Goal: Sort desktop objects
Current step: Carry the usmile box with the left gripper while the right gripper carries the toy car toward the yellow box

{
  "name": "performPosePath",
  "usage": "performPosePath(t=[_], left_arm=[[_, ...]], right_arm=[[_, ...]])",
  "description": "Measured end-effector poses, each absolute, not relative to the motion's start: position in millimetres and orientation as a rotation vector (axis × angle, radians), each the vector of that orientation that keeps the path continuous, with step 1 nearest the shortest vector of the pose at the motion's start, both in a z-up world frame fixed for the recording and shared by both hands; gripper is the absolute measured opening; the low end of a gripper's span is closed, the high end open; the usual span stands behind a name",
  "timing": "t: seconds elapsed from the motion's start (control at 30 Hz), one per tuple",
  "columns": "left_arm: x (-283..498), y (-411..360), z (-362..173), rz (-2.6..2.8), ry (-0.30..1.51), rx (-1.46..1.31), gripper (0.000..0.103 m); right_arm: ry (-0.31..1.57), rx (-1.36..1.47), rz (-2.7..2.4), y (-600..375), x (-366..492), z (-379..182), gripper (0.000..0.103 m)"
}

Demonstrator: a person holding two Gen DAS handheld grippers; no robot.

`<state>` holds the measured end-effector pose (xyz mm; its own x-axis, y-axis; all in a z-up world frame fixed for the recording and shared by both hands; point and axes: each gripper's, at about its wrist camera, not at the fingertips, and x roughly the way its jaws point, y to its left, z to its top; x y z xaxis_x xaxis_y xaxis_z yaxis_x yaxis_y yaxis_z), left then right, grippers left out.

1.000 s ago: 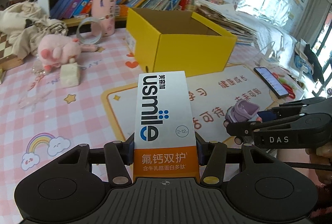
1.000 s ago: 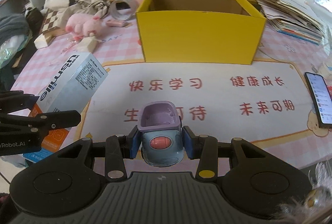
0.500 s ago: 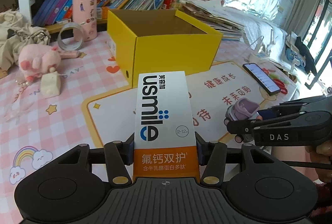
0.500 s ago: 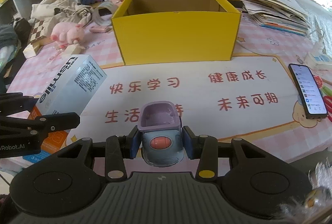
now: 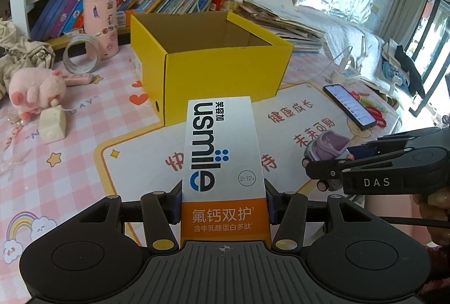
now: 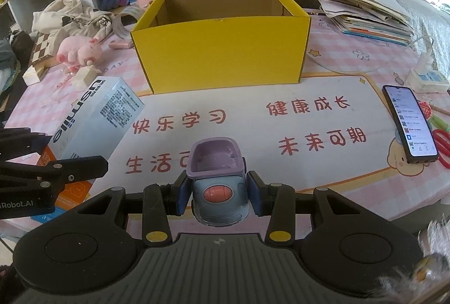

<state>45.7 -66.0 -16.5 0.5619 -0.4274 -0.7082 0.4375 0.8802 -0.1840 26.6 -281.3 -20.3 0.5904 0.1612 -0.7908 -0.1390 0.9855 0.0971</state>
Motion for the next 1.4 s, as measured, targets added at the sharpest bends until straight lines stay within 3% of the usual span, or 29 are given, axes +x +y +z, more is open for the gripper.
performPosePath(t=[1.4], left_arm=[[93.9, -122.6, -18.1, -0.514, 0.848, 0.034, 0.052]], right_arm=[[0.964, -0.024, 0.252, -323.1, 92.0, -26.6, 0.040]])
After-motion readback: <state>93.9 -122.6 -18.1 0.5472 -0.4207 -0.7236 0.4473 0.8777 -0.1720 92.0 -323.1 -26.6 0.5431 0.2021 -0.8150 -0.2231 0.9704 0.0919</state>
